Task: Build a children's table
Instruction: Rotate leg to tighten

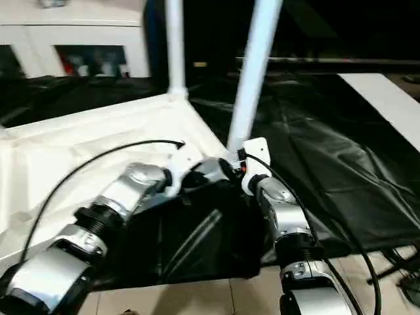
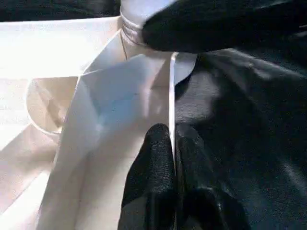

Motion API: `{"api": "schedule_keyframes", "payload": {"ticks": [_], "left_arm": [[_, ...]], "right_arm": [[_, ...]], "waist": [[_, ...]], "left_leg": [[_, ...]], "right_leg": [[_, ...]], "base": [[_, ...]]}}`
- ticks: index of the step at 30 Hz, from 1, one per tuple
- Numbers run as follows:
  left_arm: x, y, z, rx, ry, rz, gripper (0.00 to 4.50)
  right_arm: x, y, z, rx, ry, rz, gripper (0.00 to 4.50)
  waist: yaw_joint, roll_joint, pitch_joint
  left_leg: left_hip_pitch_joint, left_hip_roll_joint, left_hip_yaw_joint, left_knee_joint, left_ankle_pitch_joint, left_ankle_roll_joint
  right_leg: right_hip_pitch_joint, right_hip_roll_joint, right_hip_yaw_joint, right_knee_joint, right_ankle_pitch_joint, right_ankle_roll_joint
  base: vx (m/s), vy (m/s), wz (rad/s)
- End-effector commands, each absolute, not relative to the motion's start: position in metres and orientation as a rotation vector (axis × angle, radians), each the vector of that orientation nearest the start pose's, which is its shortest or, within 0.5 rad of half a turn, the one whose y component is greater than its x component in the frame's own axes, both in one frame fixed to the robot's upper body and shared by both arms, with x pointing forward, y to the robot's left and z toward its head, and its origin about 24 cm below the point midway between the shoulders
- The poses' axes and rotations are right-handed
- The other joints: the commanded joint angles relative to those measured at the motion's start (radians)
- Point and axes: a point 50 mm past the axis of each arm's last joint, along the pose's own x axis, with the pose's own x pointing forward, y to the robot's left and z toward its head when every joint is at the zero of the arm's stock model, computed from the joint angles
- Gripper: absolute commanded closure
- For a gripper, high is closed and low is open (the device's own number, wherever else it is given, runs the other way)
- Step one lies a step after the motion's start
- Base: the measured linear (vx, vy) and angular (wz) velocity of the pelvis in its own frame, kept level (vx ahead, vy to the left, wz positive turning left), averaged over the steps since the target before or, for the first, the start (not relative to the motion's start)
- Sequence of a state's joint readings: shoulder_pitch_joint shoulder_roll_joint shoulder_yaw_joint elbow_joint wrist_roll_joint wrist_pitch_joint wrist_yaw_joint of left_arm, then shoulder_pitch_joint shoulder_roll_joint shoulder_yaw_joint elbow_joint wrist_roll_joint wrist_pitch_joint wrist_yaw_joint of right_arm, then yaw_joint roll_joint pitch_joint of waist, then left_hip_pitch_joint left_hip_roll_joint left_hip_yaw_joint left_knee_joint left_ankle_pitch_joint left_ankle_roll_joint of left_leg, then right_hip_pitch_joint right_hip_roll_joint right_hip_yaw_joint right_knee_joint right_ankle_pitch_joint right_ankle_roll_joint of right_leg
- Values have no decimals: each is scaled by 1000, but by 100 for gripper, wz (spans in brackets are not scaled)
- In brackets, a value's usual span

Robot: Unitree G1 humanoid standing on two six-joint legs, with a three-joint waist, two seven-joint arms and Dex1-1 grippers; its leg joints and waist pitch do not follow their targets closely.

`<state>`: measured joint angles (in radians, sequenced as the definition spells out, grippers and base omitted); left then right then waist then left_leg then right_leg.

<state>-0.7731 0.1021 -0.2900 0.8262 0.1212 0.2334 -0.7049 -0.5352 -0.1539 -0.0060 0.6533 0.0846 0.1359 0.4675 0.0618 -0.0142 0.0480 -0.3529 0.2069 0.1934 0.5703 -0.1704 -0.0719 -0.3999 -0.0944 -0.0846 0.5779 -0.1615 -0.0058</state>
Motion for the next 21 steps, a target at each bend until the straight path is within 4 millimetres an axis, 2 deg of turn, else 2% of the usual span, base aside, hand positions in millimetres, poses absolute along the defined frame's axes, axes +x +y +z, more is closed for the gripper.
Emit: {"api": "schedule_keyframes", "payload": {"ticks": [1,5,7,8,9,10,12,13,14,17,18,19,21], "left_arm": [[347,70,43,418,467,-976,450],[339,84,42,459,486,-1118,450],[334,87,42,462,490,-1189,450],[331,88,43,464,487,-1229,450],[325,92,44,462,490,-1310,450],[319,96,45,456,496,-1383,450],[316,98,47,446,511,-1417,450],[314,101,47,452,533,-1437,450],[314,102,47,455,538,-1443,450],[314,106,48,463,537,-1440,450],[315,107,49,468,534,-1435,450],[315,107,49,471,532,-1431,450],[315,109,49,470,532,-1428,450]], "right_arm": [[335,-120,46,-36,241,709,67],[325,-140,50,-119,267,878,67],[324,-147,52,-134,274,903,67],[324,-150,52,-143,276,909,67],[323,-155,53,-157,284,925,67],[321,-159,54,-172,294,946,67],[319,-162,55,-178,304,979,67],[317,-162,55,-177,317,1008,67],[316,-163,55,-177,322,1022,67],[308,-163,53,-188,354,1104,67],[306,-163,52,-194,369,1134,67],[304,-163,52,-197,376,1148,67],[303,-163,51,-195,385,1160,82]], "waist": [[4,-14,-59],[2,-15,-59],[0,-13,-63],[2,-13,-65],[4,-9,-67],[3,-6,-69],[9,-3,-73],[12,-1,-72],[17,-1,-72],[30,-3,-68],[30,-9,-67],[32,-6,-66],[30,-10,-63]], "left_leg": [[4,14,-13,-64,-301,41],[-7,18,-15,-65,-268,64],[-5,19,-14,-62,-259,64],[-2,21,-13,-59,-245,64],[-1,24,-14,-58,-224,63],[-2,25,-13,-58,-210,64],[3,28,-6,-54,-163,82],[5,29,-4,-53,-157,87],[3,30,-4,-53,-146,93],[5,31,-1,-54,-168,84],[4,31,-1,-55,-175,80],[5,31,-2,-56,-198,70],[4,29,-4,-58,-231,51]], "right_leg": [[39,-50,35,-89,-444,-113],[50,-51,35,-82,-409,-127],[47,-53,36,-80,-396,-142],[47,-54,38,-75,-359,-163],[47,-56,40,-66,-302,-192],[48,-54,40,-61,-266,-205],[48,-45,41,-44,-126,-258],[45,-44,42,-42,-102,-265],[49,-44,40,-37,-83,-272],[49,-47,40,-41,-115,-264],[51,-48,40,-43,-133,-259],[50,-51,40,-48,-176,-245],[49,-55,41,-57,-264,-217]], "base": [[0,0,0],[0,0,0],[0,0,0],[0,0,0],[0,0,0],[53,-4,2],[27,-2,1],[0,0,0],[0,0,0],[0,0,0],[0,0,0],[0,0,0],[0,0,0]]}}
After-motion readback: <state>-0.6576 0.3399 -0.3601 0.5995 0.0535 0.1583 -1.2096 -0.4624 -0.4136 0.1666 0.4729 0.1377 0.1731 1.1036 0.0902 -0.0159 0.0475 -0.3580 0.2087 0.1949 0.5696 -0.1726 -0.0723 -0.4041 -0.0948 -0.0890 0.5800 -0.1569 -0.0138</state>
